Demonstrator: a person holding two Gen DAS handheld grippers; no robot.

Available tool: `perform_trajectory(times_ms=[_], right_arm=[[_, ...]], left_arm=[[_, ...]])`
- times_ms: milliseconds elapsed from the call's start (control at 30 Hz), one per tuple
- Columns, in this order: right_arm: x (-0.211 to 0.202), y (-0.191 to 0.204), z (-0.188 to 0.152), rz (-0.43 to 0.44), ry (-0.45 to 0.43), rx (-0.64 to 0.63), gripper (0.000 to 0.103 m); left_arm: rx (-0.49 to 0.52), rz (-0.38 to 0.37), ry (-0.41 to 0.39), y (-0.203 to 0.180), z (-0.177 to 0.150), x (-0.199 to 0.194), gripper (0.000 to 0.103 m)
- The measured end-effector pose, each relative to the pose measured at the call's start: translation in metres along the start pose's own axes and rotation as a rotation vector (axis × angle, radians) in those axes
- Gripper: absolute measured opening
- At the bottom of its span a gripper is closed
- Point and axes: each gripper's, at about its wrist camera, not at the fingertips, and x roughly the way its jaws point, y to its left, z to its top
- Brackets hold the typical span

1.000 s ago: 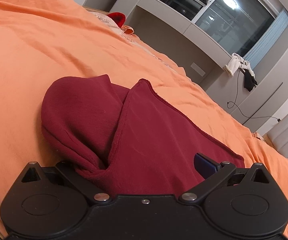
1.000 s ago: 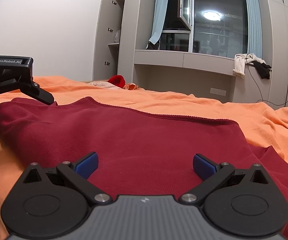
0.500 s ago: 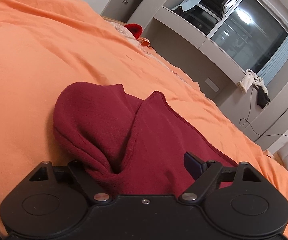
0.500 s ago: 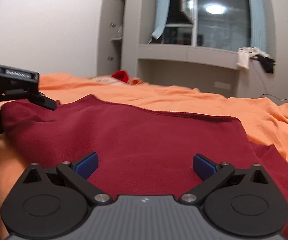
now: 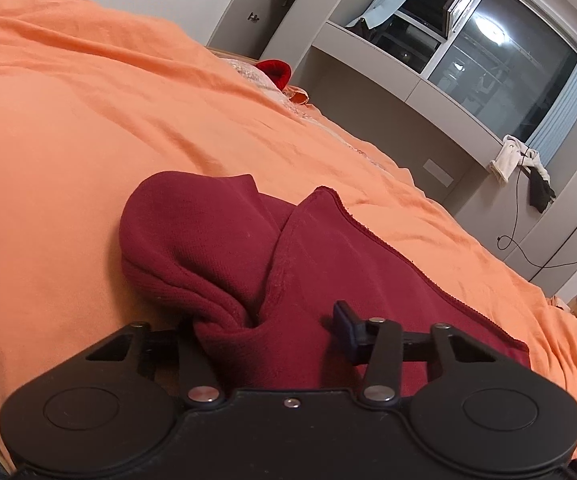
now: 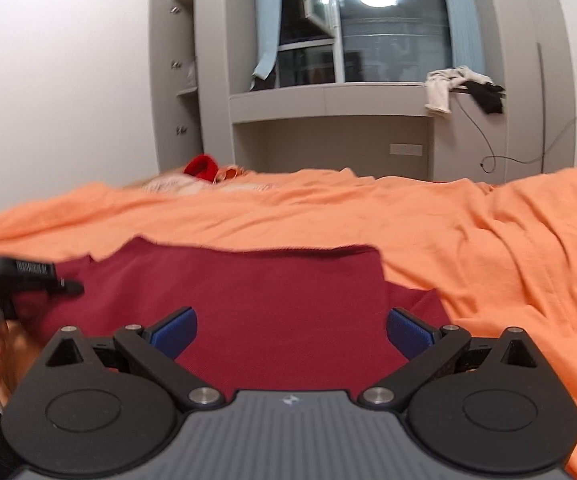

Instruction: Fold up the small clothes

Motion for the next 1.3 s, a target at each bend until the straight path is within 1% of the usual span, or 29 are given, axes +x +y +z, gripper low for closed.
perform_trajectory(times_ms=[33, 167, 300, 433, 567, 667, 767, 867, 933, 1033, 1133, 1167, 1233, 1300], right_arm=[[-0.003, -0.005, 0.003, 0.000, -0.006, 0.009, 0.103], [-0.014, -0.022, 0.009, -0.032, -0.035, 0.012, 0.103], [-0.017, -0.045, 0.018, -0.046, -0.039, 0.058, 0.103], [-0.014, -0.071, 0.024, -0.029, -0.026, 0.133, 0.103], [-0.018, -0.101, 0.029, -0.064, -0.044, 0.221, 0.103], [-0.022, -0.129, 0.028, -0.072, -0.073, 0.351, 0.103], [-0.022, -0.158, 0.022, -0.070, -0.081, 0.485, 0.103], [-0.019, -0.178, 0.019, -0.100, -0.075, 0.530, 0.103], [-0.018, -0.184, 0.016, -0.123, -0.067, 0.544, 0.103], [-0.015, -0.194, 0.012, -0.136, -0.051, 0.570, 0.103], [-0.009, -0.197, 0.008, -0.104, -0.025, 0.601, 0.103], [-0.007, -0.197, 0.006, -0.091, -0.018, 0.616, 0.103], [-0.001, -0.196, 0.001, -0.062, -0.001, 0.662, 0.103], [0.009, -0.198, -0.004, -0.019, 0.027, 0.710, 0.103]], left_arm=[[0.006, 0.001, -0.004, -0.001, -0.001, 0.000, 0.042], [0.028, 0.003, -0.019, -0.007, -0.001, -0.001, 0.027], [0.070, -0.014, -0.056, -0.019, 0.003, -0.004, 0.020], [0.179, -0.061, -0.099, -0.055, 0.008, -0.012, 0.018], [0.310, -0.139, -0.112, -0.110, 0.005, -0.022, 0.017], [0.451, -0.206, -0.119, -0.157, -0.009, -0.031, 0.016], [0.553, -0.284, -0.093, -0.197, -0.034, -0.037, 0.016], [0.617, -0.353, -0.053, -0.225, -0.068, -0.040, 0.016], [0.681, -0.387, -0.024, -0.241, -0.097, -0.038, 0.017], [0.759, -0.385, 0.042, -0.251, -0.133, -0.031, 0.019], [0.807, -0.382, 0.083, -0.247, -0.152, -0.027, 0.022], [0.813, -0.389, 0.089, -0.244, -0.155, -0.027, 0.026], [0.815, -0.431, 0.097, -0.238, -0.155, -0.029, 0.033], [0.825, -0.491, 0.108, -0.232, -0.153, -0.034, 0.049]])
